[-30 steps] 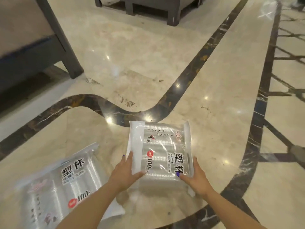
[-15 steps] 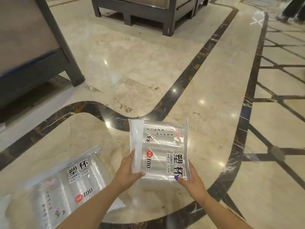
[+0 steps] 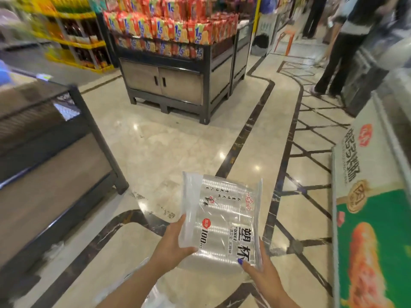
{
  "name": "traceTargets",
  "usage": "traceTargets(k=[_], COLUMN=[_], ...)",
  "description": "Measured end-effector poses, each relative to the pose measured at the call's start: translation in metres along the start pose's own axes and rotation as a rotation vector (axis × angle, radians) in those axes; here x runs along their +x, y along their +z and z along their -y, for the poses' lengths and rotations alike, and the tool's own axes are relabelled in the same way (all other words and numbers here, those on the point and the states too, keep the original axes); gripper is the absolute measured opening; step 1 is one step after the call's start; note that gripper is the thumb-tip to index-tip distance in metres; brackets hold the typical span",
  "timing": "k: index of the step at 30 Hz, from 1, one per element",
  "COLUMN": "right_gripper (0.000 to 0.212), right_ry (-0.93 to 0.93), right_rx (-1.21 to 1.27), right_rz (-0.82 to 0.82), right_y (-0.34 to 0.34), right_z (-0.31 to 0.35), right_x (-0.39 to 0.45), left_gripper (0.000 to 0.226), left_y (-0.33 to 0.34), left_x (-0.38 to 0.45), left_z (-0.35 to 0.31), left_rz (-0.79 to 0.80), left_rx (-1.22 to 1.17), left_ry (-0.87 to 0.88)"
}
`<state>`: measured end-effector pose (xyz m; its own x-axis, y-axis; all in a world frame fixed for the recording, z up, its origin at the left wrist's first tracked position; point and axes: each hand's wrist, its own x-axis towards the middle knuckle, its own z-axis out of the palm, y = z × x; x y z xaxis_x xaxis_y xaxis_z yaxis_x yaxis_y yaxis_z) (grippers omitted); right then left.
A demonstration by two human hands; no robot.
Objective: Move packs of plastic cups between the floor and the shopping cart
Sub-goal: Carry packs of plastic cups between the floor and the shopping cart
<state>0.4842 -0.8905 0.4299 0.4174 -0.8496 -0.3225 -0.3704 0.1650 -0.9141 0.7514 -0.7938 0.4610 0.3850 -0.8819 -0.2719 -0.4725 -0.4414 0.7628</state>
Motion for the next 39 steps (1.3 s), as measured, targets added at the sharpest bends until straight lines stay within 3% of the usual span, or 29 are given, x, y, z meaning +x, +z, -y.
traceTargets(k=[4, 9, 14, 18, 22, 26, 30, 39], right_gripper=[0.097, 0.094, 0.080, 0.079, 0.100, 0.101, 0.081, 0.087], right_ry=[-0.075, -0.177, -0.211, -0.213, -0.210, -0.225, -0.206, -0.125], right_rx=[-0.099, -0.045, 0.069, 0.042, 0.125, 0.185, 0.165, 0.167], right_rz=[-0.059, -0.126, -0.226, -0.328, -0.427, -0.556, -0.748, -1.127], right_y=[-0.059, -0.105, -0.134, -0.158, -0.193, -0.241, -0.298, -0.430], right_z=[0.079, 0.154, 0.182, 0.204, 0.187, 0.170, 0.133, 0.016], right_x=[-0.047, -0.115, -0.202, -0.277, -0.341, -0.423, -0.514, -0.769], left_gripper=[0.116, 0.108, 0.090, 0.065, 0.083, 0.091, 0.089, 0.089], left_y=[-0.049, -0.073, -0.070, -0.058, -0.035, 0.014, 0.086, 0.330], left_x=[-0.042, -0.089, -0.156, -0.198, -0.231, -0.273, -0.331, -0.518], left_z=[-0.110, -0.195, -0.245, -0.278, -0.321, -0.372, -0.432, -0.538], left_rz=[0.001, -0.044, 0.003, 0.046, 0.115, 0.208, 0.308, 0.586], left_rx=[-0.046, -0.177, -0.363, -0.313, -0.192, -0.106, -0.054, -0.118], left_ry=[0.086, 0.131, 0.207, 0.339, 0.410, 0.531, 0.653, 0.813])
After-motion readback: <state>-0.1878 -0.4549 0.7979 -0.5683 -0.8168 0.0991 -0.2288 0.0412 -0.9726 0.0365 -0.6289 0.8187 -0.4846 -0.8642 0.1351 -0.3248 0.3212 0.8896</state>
